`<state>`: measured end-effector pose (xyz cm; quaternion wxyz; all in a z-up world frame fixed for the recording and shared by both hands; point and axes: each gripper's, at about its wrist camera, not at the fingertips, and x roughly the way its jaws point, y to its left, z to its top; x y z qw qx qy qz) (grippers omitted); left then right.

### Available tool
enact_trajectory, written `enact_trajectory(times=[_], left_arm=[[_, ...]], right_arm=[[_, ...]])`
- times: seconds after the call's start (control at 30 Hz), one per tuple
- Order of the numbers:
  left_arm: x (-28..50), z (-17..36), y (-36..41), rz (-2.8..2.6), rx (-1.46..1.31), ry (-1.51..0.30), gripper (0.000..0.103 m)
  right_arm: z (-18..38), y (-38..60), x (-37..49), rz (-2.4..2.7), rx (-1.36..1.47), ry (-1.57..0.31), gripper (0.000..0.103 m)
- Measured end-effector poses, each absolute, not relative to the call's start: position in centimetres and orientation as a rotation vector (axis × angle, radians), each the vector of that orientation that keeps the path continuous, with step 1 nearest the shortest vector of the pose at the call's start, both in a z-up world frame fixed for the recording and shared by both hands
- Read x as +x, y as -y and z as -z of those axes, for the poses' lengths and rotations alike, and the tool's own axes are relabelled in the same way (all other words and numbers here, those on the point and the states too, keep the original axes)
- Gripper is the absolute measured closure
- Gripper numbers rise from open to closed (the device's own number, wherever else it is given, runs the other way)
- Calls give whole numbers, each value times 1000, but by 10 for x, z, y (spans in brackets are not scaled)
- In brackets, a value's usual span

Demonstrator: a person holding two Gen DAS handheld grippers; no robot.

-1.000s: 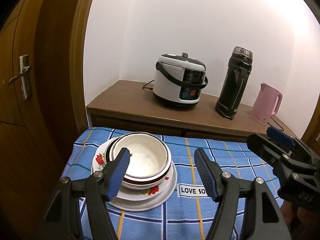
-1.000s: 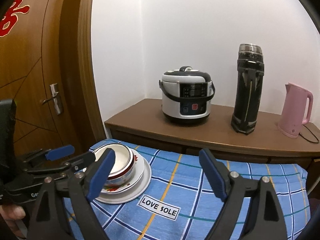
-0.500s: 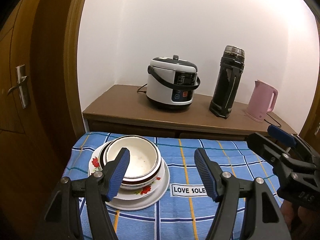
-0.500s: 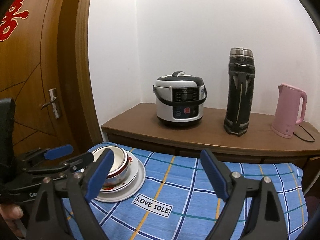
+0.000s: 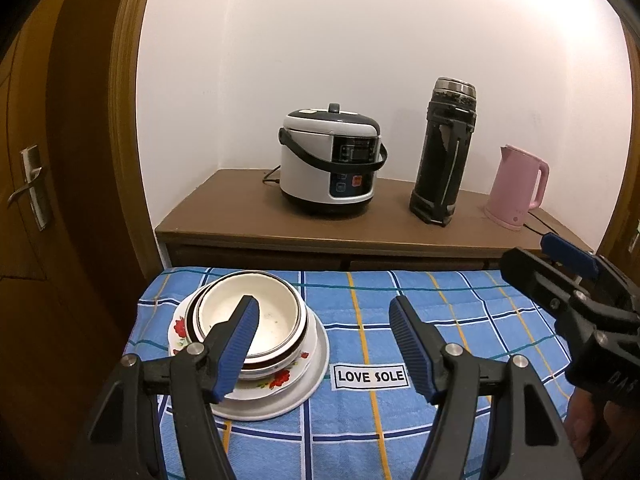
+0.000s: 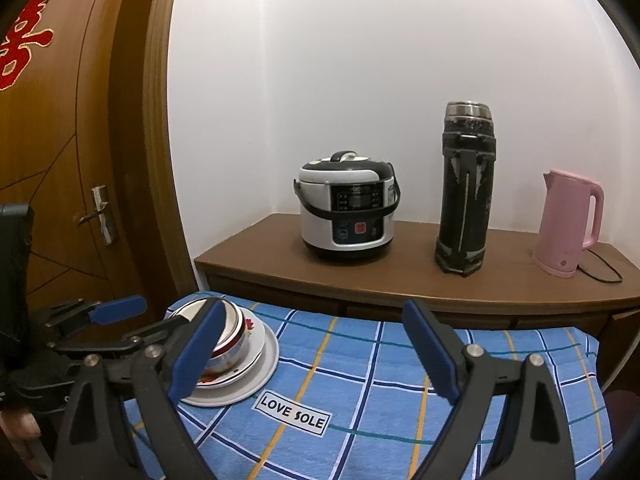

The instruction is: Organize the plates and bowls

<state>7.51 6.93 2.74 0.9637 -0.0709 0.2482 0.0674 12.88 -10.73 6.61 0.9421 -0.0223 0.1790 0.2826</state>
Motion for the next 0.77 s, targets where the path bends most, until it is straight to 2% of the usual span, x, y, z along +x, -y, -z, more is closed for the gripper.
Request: enact_trajectory(times=[0.33, 0.4, 0.43, 0.47, 0.77], left_arm=[[76, -33, -62, -131, -139, -500, 33], [77, -34, -60, -134, -131, -497, 30], [77, -35, -58, -136, -129, -494, 21], [76, -36, -58, -140, -129, -488, 17], [73, -41, -41, -113, -94, -460, 16]], right_arm=[[-75, 118, 123, -558, -43, -334, 11], [-77, 120, 122, -554, -42, -327, 11], [-77, 122, 121, -553, -41, -326, 10], [-78, 123, 121, -552, -40, -324, 10], [-78, 140, 117, -532, -28, -318, 10]])
